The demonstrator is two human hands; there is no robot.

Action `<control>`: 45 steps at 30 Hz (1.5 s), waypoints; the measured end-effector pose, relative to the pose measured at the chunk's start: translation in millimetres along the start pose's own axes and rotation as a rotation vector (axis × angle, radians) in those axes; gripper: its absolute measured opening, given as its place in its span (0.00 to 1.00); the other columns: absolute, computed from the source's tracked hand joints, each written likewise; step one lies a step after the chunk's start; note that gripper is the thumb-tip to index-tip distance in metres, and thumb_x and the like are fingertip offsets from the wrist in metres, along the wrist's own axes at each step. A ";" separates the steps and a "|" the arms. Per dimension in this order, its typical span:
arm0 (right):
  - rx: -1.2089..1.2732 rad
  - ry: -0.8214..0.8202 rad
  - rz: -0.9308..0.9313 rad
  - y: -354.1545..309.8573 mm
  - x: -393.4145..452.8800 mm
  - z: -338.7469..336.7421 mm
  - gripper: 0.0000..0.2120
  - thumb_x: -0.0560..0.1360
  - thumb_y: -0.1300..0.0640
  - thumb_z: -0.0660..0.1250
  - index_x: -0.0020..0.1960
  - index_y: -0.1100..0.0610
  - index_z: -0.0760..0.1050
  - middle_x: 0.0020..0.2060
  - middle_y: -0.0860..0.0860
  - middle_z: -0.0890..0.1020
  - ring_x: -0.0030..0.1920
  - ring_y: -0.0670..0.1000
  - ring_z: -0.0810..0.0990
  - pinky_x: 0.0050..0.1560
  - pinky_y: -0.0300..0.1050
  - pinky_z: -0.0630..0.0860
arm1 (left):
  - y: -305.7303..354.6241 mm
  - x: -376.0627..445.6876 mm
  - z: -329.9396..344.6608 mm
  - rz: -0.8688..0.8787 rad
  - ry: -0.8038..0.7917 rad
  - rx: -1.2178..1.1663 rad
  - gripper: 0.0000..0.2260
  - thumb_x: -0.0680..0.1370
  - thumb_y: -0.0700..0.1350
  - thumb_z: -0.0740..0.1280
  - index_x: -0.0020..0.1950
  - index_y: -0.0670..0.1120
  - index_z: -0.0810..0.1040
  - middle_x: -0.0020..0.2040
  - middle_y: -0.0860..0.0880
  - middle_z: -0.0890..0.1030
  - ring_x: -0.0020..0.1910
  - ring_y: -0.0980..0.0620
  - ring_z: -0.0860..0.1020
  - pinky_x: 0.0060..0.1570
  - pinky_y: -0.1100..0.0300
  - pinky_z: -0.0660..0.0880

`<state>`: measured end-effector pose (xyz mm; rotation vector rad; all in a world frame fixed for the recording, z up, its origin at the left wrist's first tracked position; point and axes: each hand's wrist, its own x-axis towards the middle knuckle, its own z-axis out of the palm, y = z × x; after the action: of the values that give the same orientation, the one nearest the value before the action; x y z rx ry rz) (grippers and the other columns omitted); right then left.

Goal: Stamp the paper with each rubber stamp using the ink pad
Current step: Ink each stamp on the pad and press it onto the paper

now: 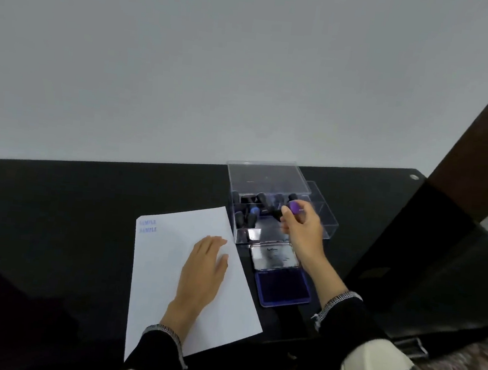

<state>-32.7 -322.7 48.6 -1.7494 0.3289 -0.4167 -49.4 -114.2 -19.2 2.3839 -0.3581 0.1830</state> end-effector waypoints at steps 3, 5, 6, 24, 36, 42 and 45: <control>-0.204 -0.022 -0.059 2.9 10.7 2.3 0.08 0.77 0.52 0.67 0.55 0.51 0.74 0.50 0.53 0.79 0.50 0.52 0.78 0.52 0.47 0.76 | -2.8 -0.1 3.5 -0.026 0.020 -0.010 0.16 0.82 0.47 0.59 0.70 0.49 0.69 0.71 0.54 0.68 0.71 0.58 0.62 0.65 0.68 0.58; -0.332 -0.031 -0.082 4.0 21.6 5.0 0.11 0.77 0.55 0.67 0.58 0.55 0.75 0.51 0.53 0.77 0.51 0.53 0.76 0.52 0.45 0.73 | -4.6 -0.1 5.8 -0.063 0.032 -0.017 0.17 0.82 0.48 0.59 0.71 0.49 0.68 0.71 0.53 0.68 0.73 0.57 0.61 0.68 0.64 0.60; -0.397 -0.048 -0.087 4.1 26.1 6.2 0.13 0.76 0.54 0.68 0.60 0.56 0.74 0.52 0.53 0.77 0.51 0.53 0.75 0.53 0.46 0.74 | -5.0 0.4 7.2 -0.074 0.037 -0.014 0.17 0.82 0.49 0.59 0.71 0.48 0.68 0.72 0.53 0.68 0.73 0.56 0.61 0.69 0.62 0.61; -1.293 -0.302 -0.235 -24.4 53.4 29.5 0.16 0.76 0.47 0.67 0.57 0.58 0.76 0.55 0.58 0.79 0.62 0.58 0.71 0.60 0.50 0.69 | -10.6 3.0 15.5 -0.084 0.068 0.021 0.18 0.81 0.50 0.61 0.69 0.45 0.71 0.69 0.51 0.71 0.71 0.55 0.64 0.69 0.56 0.67; -1.335 -0.316 -0.124 -17.3 52.4 35.7 0.23 0.76 0.51 0.69 0.65 0.62 0.70 0.64 0.60 0.71 0.69 0.59 0.62 0.59 0.51 0.71 | -10.3 2.8 15.2 -0.071 0.075 0.023 0.18 0.81 0.49 0.61 0.69 0.45 0.71 0.69 0.51 0.72 0.70 0.55 0.65 0.70 0.59 0.66; -1.178 -0.210 -0.111 -16.6 49.7 34.4 0.17 0.74 0.50 0.71 0.56 0.60 0.77 0.56 0.57 0.77 0.65 0.57 0.66 0.53 0.50 0.74 | -10.8 2.8 16.2 -0.062 0.087 0.035 0.18 0.81 0.49 0.61 0.69 0.45 0.71 0.68 0.51 0.72 0.69 0.55 0.66 0.67 0.65 0.62; -0.913 -0.150 -0.048 -20.6 46.8 42.5 0.12 0.75 0.51 0.70 0.47 0.61 0.82 0.48 0.59 0.81 0.56 0.57 0.76 0.45 0.50 0.77 | -11.4 3.4 16.6 -0.063 0.092 0.026 0.18 0.81 0.49 0.62 0.69 0.45 0.72 0.68 0.51 0.72 0.68 0.55 0.67 0.68 0.63 0.64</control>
<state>28.1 -301.7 65.3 -2.6656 0.4020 -0.1605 -42.2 -117.9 -37.9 2.3989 -0.2379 0.2688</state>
